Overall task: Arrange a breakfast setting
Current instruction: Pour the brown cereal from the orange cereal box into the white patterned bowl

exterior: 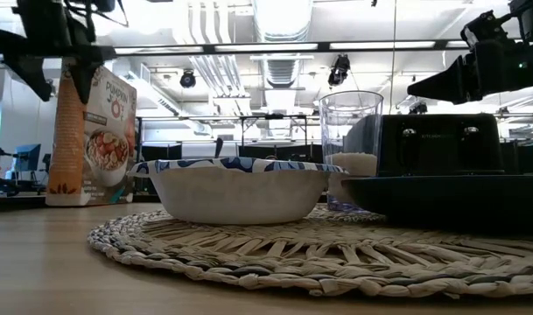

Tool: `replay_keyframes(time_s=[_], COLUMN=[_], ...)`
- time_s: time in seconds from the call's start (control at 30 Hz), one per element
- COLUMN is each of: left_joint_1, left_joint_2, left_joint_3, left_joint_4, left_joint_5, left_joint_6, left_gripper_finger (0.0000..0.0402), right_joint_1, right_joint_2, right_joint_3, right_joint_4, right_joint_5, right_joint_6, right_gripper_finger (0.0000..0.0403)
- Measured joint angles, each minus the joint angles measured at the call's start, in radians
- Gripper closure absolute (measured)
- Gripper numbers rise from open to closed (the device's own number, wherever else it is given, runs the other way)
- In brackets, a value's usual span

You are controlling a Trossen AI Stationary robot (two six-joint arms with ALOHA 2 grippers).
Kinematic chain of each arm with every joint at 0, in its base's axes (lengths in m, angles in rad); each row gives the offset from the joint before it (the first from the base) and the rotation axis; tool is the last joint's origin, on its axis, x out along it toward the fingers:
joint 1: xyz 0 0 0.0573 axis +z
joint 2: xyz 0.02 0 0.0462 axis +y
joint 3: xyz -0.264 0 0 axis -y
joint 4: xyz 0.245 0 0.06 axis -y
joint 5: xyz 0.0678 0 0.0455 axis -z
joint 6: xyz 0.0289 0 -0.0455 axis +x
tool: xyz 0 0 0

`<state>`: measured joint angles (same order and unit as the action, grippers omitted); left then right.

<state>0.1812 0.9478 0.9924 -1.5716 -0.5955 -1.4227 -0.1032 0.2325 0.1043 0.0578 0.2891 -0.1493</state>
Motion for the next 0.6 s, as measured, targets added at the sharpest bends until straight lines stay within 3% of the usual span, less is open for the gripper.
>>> replay_keyframes(time_s=[0.3, 0.6], left_joint_1=[0.058, 0.057], left_joint_2=[0.099, 0.127], left_joint_3=[-0.029, -0.213], left_joint_4=[0.002, 0.120], left_joint_5=[-0.131, -0.354], left_joint_6=[-0.007, -0.153], left_gripper_finger=[0.0096, 0.0096], right_joint_1=[0.000, 0.000], right_joint_2=[0.000, 0.000], right_joint_3=[0.000, 0.000], right_joint_4=[0.000, 0.000], right_joint_5=[0.000, 0.000], right_joint_6=[0.000, 0.000], right_gripper_finger=[0.0330, 0.0330])
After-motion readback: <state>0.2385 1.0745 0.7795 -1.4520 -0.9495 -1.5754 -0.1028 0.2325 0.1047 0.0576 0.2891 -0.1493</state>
